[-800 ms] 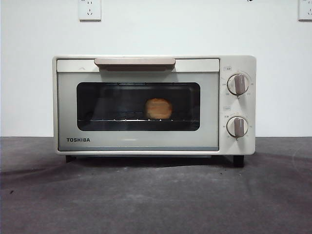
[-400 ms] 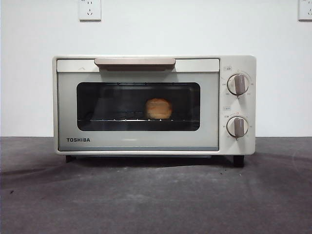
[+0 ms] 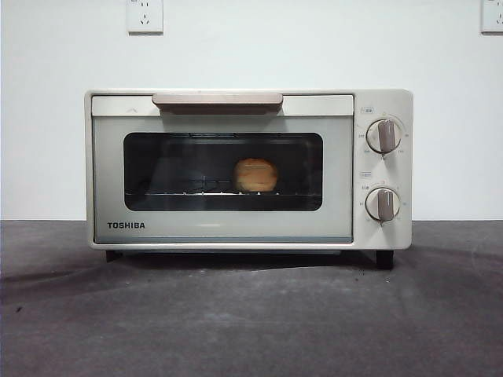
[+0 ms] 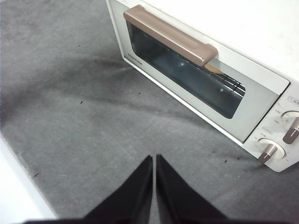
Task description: The left arm flap open the oven, the right arm pick bread and place it into oven, the left arm flap close the oven
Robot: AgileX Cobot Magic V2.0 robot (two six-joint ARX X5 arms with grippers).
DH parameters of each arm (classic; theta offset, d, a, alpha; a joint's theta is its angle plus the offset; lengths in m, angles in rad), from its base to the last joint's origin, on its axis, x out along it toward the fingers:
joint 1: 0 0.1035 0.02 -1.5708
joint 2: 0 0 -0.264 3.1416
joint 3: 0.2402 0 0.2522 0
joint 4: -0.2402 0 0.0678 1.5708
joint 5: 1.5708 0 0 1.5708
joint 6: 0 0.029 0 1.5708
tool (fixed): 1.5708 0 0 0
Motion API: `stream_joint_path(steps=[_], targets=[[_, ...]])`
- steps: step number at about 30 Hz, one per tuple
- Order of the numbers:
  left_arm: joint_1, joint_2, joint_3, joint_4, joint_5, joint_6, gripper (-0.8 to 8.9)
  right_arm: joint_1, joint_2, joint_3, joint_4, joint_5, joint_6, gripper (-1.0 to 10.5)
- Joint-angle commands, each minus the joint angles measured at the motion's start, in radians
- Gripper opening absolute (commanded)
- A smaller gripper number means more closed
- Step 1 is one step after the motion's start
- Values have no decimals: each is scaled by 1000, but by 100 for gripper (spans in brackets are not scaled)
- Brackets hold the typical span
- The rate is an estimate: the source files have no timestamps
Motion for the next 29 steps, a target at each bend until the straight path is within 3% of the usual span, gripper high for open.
stream_joint_path(steps=[1, 12, 14, 16, 20, 23, 29], targets=[[-4, 4, 23, 5, -3, 17, 19, 9, 6, 18, 10, 4, 6, 6], [-3, -8, 23, 1, -3, 18, 19, 9, 6, 18, 10, 4, 6, 6], [8, -35, 21, 21, -5, 116, 19, 9, 6, 18, 10, 4, 6, 6], [32, -67, 4, 116, -6, 140, 19, 9, 6, 18, 10, 4, 6, 6], [127, -166, -118, 501, -12, 141, 19, 9, 6, 18, 10, 4, 6, 6], [195, -239, -246, 729, -70, 139, 19, 9, 6, 18, 10, 4, 6, 6], [283, -374, -479, 895, -182, 140, 19, 9, 6, 18, 10, 4, 6, 6]])
